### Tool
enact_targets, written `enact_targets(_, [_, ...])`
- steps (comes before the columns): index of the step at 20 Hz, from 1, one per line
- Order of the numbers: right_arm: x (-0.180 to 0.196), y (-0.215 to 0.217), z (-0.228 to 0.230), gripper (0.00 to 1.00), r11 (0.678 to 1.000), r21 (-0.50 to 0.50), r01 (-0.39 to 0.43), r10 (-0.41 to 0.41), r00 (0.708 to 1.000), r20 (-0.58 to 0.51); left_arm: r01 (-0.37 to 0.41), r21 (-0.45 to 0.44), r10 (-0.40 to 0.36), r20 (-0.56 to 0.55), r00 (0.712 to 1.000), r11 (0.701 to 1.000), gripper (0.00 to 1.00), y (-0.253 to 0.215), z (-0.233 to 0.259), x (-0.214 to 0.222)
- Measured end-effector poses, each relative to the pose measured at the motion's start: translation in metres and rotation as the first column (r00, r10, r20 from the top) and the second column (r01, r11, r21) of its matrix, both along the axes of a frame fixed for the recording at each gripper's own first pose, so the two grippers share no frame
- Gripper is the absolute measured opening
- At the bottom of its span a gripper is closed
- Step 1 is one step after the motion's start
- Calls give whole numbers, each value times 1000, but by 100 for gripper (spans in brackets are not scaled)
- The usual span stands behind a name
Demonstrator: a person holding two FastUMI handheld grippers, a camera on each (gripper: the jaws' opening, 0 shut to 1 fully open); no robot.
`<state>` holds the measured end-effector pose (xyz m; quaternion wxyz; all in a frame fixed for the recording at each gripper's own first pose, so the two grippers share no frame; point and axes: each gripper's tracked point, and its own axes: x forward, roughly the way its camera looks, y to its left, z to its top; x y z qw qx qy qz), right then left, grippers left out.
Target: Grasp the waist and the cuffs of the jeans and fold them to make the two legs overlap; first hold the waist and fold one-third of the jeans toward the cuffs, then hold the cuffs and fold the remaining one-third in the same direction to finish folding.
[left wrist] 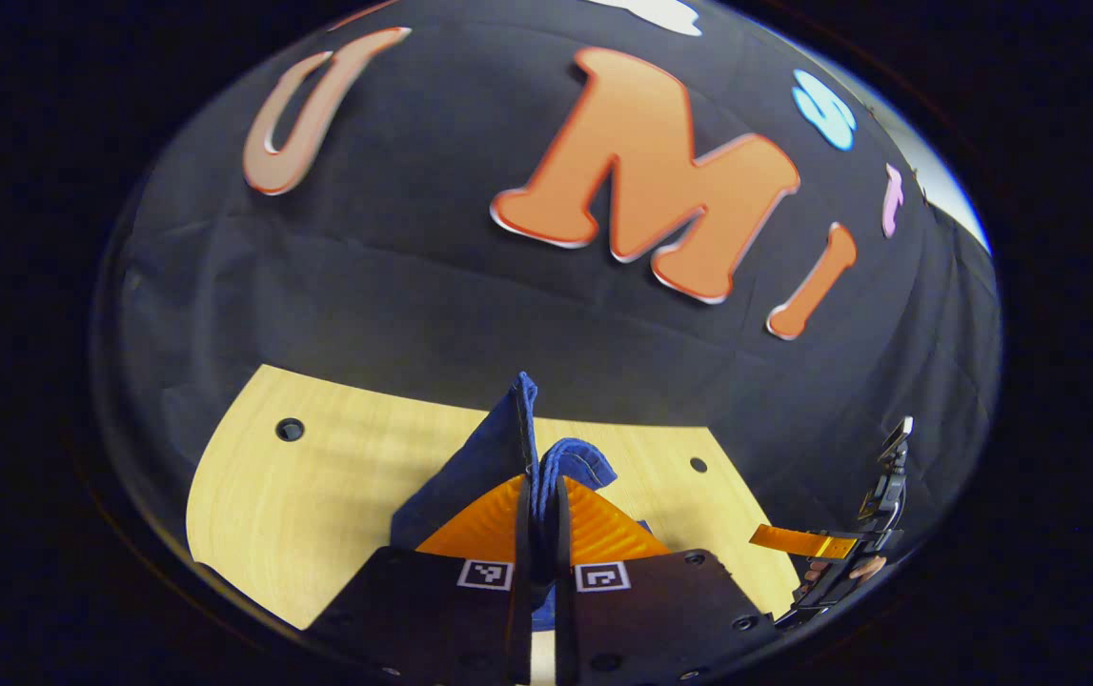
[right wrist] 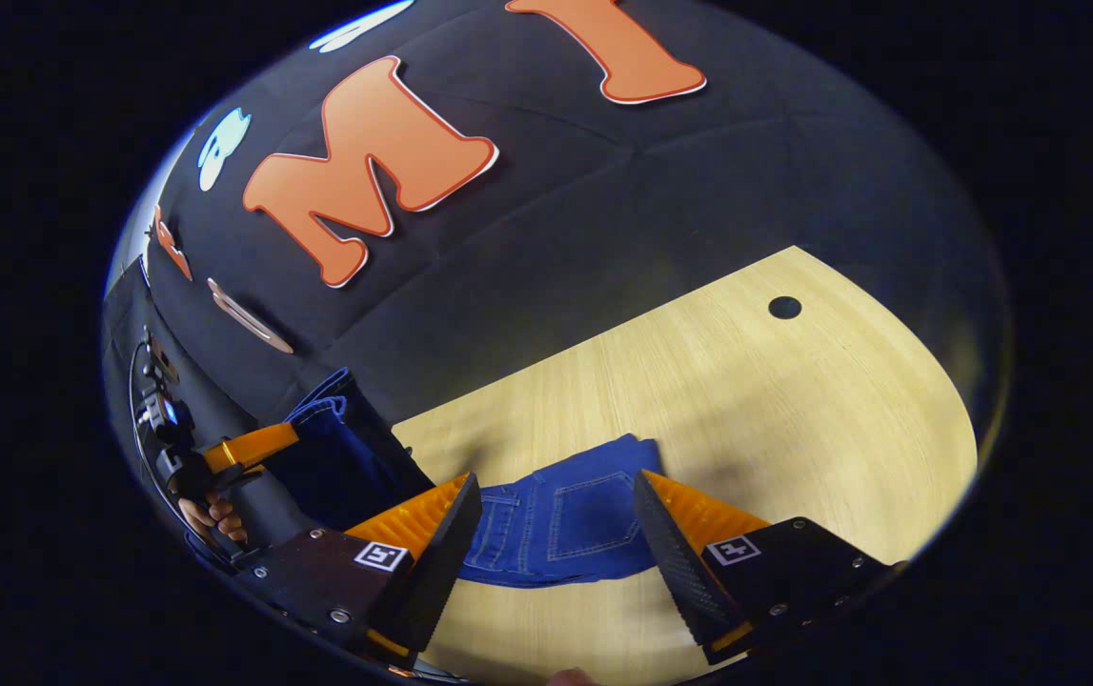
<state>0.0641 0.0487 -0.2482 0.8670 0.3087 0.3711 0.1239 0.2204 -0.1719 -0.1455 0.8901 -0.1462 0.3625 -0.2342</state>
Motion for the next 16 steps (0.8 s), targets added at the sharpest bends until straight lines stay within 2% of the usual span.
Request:
enact_targets(5, [-3,-22,-3,98,1000,-4,8,-8,1000,19,120,123,-118,-23,993,985,10,-109,-29,-20])
enact_targets(10, [-2,-46,-10,98,999,-35,16,-15,1000,25,265,204,-252,-87,964,942,10,-175,-85,-66])
enact_targets(12, [-2,-54,-13,98,998,-51,27,-25,999,31,330,214,-308,-131,942,919,16,-181,-103,-88])
enact_targets(13, [-2,-58,-13,98,997,-65,29,-27,999,37,337,220,-312,-139,940,915,24,-182,-110,-96])
enact_targets(14, [-2,-61,-13,98,996,-78,33,-30,999,41,344,231,-317,-145,937,910,24,-180,-111,-100])
enact_targets(16, [-2,-63,-10,98,995,-90,37,-32,998,55,327,257,-304,-125,944,910,47,-174,-109,-99])
